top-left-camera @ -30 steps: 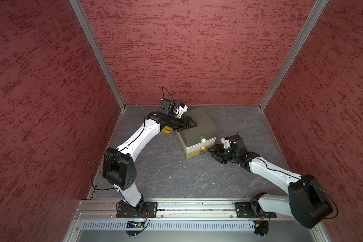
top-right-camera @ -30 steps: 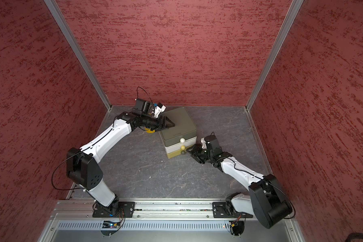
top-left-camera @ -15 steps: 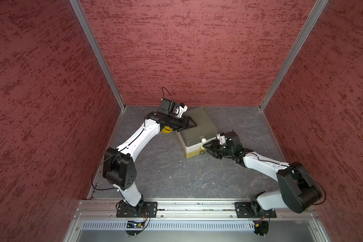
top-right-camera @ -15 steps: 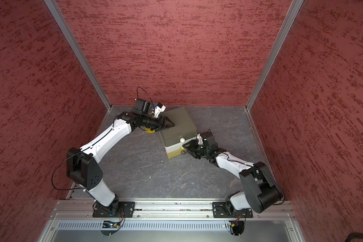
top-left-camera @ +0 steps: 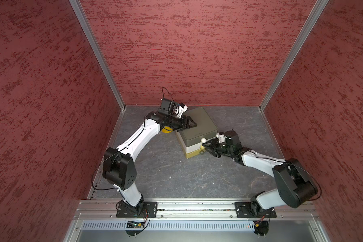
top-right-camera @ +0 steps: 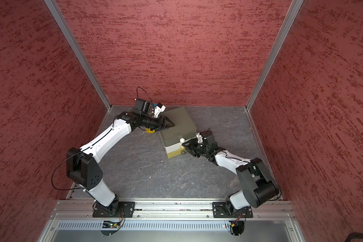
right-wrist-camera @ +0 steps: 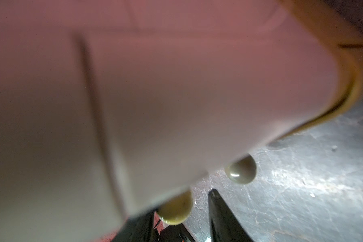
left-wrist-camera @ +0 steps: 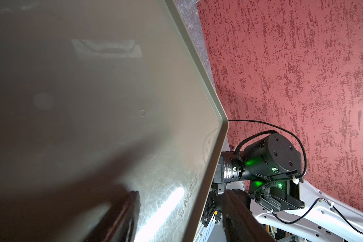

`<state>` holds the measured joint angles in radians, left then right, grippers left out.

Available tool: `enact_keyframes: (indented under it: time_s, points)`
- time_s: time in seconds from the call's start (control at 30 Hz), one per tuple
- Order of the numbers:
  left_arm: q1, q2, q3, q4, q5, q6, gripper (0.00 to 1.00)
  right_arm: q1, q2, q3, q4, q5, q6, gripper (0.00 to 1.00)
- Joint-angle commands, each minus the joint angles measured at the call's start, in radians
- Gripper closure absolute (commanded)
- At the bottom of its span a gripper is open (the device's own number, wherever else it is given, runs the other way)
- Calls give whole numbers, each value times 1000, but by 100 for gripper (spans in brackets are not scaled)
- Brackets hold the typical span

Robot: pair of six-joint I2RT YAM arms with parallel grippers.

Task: Take the keys out of the drawer
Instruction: Open the drawer in the storage box.

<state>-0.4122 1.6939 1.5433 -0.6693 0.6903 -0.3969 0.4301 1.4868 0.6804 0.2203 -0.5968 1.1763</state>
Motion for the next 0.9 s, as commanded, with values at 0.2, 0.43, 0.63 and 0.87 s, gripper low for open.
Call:
enact_keyframes:
  time_s: [0.2,0.43,0.63,0.87]
  points:
    - [5,22,-39,-91,-31,16,35,29,46,-53,282,12,50,58]
    - [7,27,-40,-93,-31,21,35,34,80,-66,371,12,68,62]
    - [10,26,-41,-97,-32,26,35,43,109,-84,435,17,90,69]
    - [11,29,-45,-93,-31,25,35,43,60,-143,441,36,97,77]
